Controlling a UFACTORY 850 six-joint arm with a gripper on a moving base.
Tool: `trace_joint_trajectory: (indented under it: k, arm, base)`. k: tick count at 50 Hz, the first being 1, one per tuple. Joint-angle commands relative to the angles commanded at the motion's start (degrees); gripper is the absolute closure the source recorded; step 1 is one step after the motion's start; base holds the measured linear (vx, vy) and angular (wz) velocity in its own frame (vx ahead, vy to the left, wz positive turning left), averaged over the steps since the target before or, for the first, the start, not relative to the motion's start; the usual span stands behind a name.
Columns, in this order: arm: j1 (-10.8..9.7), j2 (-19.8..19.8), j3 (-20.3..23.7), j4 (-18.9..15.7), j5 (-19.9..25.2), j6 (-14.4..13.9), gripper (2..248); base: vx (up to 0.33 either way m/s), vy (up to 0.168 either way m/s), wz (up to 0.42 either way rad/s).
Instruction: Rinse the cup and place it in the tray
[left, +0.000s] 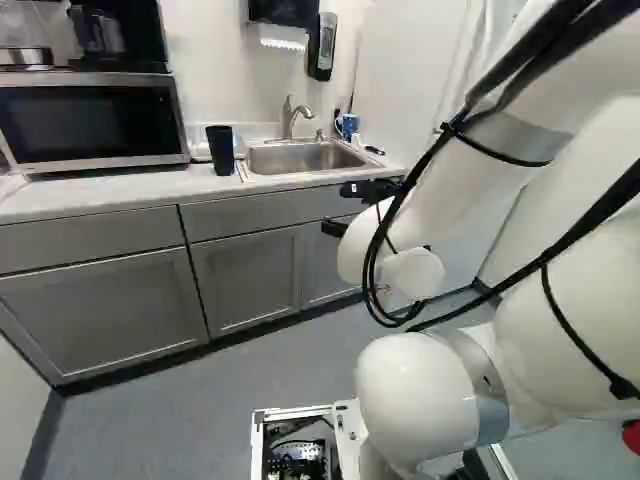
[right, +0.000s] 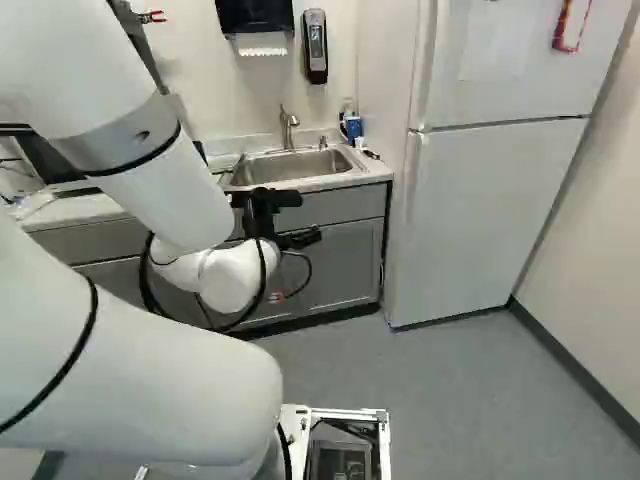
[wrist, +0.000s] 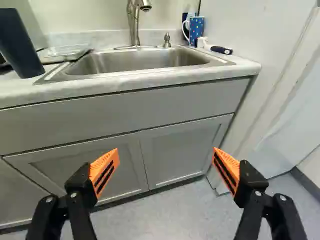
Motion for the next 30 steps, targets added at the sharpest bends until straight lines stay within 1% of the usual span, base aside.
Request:
trace_joint_trajectory:
  k: [30]
  arm:
    - [0.0,0.3,-0.4,0.0,0.0,0.0,3]
  base:
    - [0.0,0.0,0.0]
